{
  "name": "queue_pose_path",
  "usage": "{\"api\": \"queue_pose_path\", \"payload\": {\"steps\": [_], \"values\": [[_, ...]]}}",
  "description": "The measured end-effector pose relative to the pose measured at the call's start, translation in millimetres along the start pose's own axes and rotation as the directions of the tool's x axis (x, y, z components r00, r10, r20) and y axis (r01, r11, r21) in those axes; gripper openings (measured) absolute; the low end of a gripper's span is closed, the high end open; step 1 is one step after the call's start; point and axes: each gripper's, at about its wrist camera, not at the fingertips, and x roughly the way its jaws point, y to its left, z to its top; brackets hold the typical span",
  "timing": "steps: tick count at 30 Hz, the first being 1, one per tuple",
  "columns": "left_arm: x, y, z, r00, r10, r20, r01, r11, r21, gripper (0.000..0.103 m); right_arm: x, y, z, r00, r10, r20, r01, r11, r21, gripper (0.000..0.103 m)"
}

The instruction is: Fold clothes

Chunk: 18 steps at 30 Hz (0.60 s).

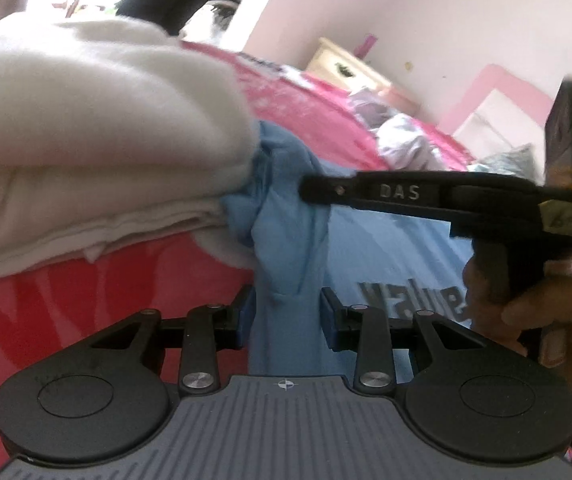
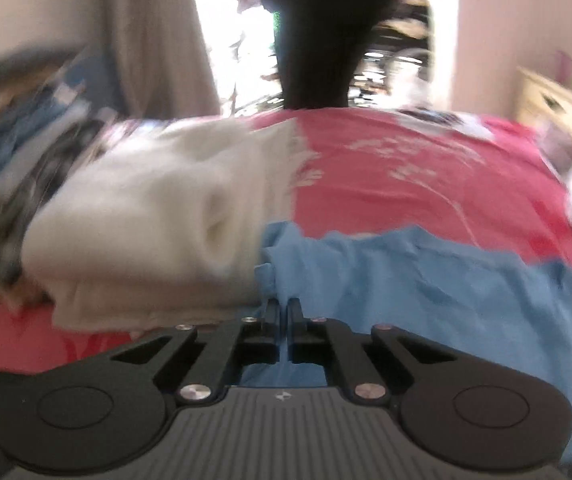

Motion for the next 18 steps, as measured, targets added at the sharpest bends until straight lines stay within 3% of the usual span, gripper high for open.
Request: {"api": "queue_pose_path", "payload": {"steps": [5, 8, 11, 13, 16, 18], "values": [[6.4, -9.5, -1.3, 0.999, -0.041, -0.017, 0.042, 0.997, 0.06, 0.034, -2.7, -62.8, -29.5, 1.0, 0.007, -0.015, -0.001, 0.94, 0.341, 0.007], [13.4, -13.6, -3.9, 0.999, -0.043, -0.032, 0.045, 0.996, 0.076, 0.034, 1.6, -90.2, -45.0, 0.998, -0.011, -0.055, 0.036, 0.884, 0.466, 0.008], [19.3, -15.6, -6.7, 0.998, -0.05, -0.04, 0.053, 0.996, 0.078, 0.034, -14.4, -101.8, -48.3, 0.999, -0.042, -0.008, 0.04, 0.848, 0.529, 0.014], [23.9, -17.6, -6.3, 0.998, -0.054, -0.044, 0.057, 0.995, 0.087, 0.034, -29.2, -101.8, -46.1, 0.997, -0.073, 0.034, 0.045, 0.854, 0.519, 0.014], [29.4, -19.1, -7.4, 0.997, -0.053, -0.053, 0.057, 0.994, 0.098, 0.034, -37.5, -95.3, -35.2, 0.998, -0.04, 0.046, 0.014, 0.886, 0.464, 0.018], [30.9, -18.7, -11.2, 0.997, -0.049, -0.054, 0.054, 0.994, 0.094, 0.034, -34.6, -82.6, -24.4, 0.999, -0.019, 0.031, 0.006, 0.929, 0.371, 0.027]]}}
